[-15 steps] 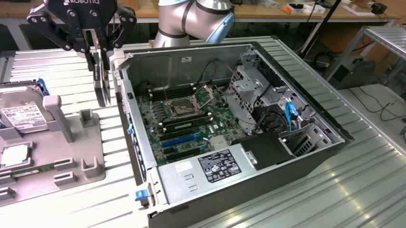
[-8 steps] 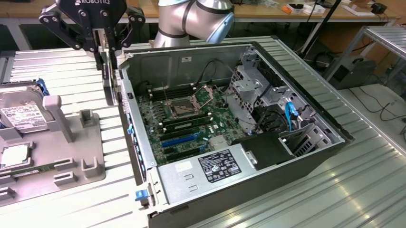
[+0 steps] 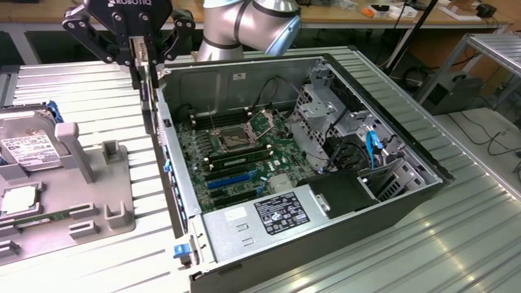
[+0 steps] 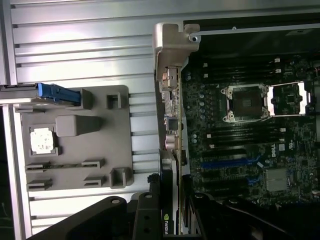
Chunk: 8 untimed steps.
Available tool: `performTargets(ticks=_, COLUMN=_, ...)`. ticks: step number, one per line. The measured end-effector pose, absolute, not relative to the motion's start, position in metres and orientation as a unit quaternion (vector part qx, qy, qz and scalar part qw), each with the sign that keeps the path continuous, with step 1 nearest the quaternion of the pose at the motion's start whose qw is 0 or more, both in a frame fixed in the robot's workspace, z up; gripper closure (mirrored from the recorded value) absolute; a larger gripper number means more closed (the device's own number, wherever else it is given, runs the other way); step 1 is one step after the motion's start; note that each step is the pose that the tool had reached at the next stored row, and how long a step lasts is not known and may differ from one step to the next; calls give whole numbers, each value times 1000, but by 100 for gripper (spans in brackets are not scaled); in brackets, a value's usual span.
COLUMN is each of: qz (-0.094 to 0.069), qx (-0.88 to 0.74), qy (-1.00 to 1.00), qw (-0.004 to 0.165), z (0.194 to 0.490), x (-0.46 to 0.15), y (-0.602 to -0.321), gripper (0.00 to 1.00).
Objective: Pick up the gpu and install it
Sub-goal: 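Pick up the gpu and move the gpu toward the slot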
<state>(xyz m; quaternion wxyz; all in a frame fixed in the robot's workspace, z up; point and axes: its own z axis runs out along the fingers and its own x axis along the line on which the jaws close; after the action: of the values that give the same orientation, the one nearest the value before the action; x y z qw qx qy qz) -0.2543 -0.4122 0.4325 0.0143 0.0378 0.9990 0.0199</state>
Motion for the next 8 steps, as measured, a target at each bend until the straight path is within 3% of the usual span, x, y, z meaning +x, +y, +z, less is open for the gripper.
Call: performTargets(ticks=8, qz=20, qx=38, qy=999, qw=14, z=432, x=-242, y=-412, gripper=73)
